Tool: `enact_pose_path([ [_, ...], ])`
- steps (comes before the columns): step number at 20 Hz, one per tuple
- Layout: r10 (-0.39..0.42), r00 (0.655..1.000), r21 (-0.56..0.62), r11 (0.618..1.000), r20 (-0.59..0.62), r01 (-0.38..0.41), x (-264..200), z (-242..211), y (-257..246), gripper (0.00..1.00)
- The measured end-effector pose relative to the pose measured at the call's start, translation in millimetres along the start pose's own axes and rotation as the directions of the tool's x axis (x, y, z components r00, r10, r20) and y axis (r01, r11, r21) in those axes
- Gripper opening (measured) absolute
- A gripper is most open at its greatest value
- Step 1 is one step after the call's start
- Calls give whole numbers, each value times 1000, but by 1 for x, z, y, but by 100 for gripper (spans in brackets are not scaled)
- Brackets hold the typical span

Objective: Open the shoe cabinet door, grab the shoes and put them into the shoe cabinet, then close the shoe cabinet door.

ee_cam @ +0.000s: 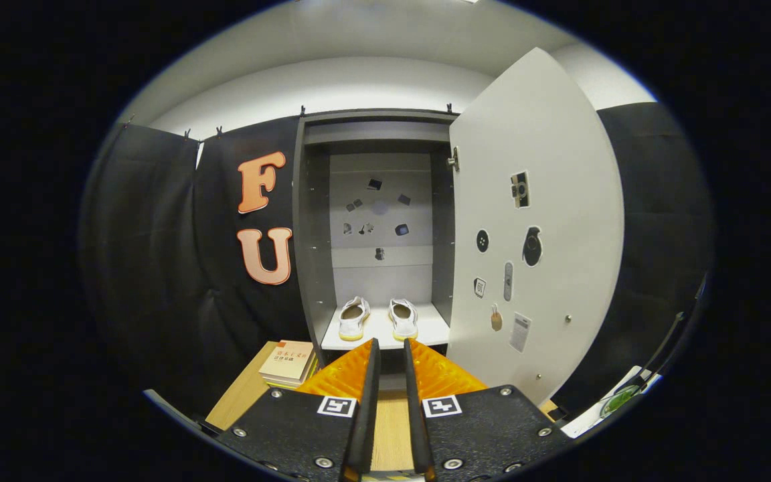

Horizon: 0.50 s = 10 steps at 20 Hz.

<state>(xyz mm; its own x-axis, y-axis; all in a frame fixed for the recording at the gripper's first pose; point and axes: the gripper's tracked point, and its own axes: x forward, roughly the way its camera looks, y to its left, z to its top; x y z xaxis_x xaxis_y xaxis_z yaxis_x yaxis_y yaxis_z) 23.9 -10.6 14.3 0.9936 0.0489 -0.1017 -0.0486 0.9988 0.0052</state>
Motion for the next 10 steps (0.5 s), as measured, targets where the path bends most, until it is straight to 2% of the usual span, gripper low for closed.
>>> enact_pose_path([
  [4,8,1000,-3,1000,11,-8,-24,-6,-11,22],
  [10,-81,997,-24,996,21,81,-56,-14,-63,24],
])
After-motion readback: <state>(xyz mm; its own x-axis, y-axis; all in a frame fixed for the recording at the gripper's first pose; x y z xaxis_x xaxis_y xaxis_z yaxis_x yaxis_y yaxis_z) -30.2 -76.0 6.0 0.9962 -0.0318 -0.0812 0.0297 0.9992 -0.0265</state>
